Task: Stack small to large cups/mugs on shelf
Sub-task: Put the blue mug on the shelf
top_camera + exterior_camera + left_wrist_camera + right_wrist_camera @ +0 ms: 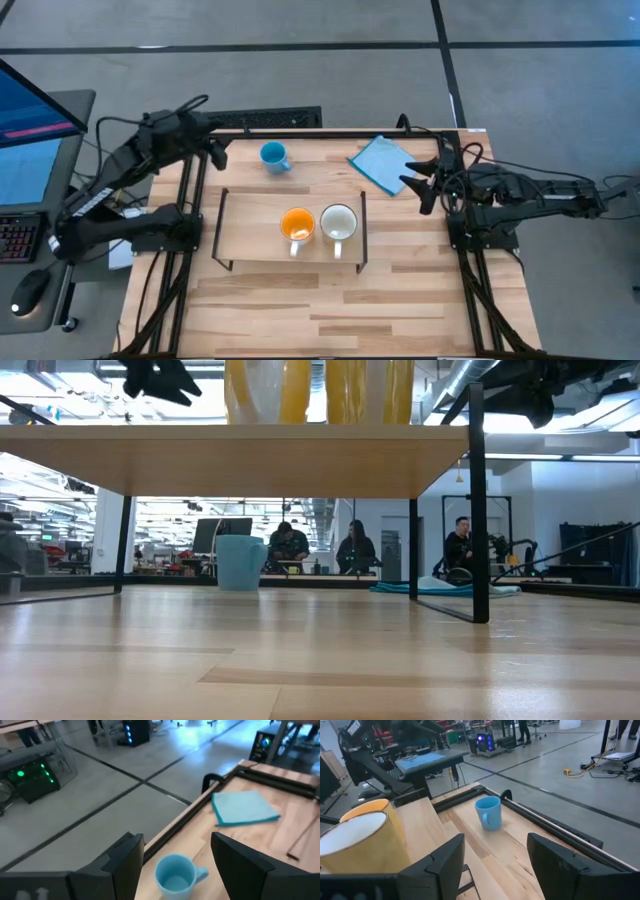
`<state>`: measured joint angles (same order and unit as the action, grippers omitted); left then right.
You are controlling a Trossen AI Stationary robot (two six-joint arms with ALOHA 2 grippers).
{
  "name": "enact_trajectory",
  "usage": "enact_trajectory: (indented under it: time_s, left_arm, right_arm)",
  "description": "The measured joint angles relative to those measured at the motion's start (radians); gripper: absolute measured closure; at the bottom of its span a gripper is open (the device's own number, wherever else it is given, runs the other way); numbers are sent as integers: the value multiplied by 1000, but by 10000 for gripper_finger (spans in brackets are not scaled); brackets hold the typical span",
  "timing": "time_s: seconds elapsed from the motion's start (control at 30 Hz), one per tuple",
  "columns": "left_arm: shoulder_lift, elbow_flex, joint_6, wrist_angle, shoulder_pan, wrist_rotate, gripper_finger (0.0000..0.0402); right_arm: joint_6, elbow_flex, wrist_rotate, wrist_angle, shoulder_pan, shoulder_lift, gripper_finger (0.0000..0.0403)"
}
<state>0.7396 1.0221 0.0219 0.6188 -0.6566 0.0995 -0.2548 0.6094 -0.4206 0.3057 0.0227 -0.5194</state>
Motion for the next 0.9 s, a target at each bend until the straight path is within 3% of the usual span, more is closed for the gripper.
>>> enact_trajectory:
  time_s: [0.2, 0.5, 0.67, 0.9]
  left_arm:
    - [53, -74, 0, -86, -148, -113, 177]
    - [241, -76, -77, -192, -353, -377, 177]
    - [354, -76, -90, -268, -381, -454, 177]
    - [444, -76, -183, -267, -379, -462, 177]
  right_arm:
    - [-8, 0, 1, 0, 0, -35, 163]
    - [-8, 0, 1, 0, 0, -83, 163]
    - [-8, 0, 1, -1, 0, -83, 163]
    - [-8, 0, 0, -8, 0, -82, 163]
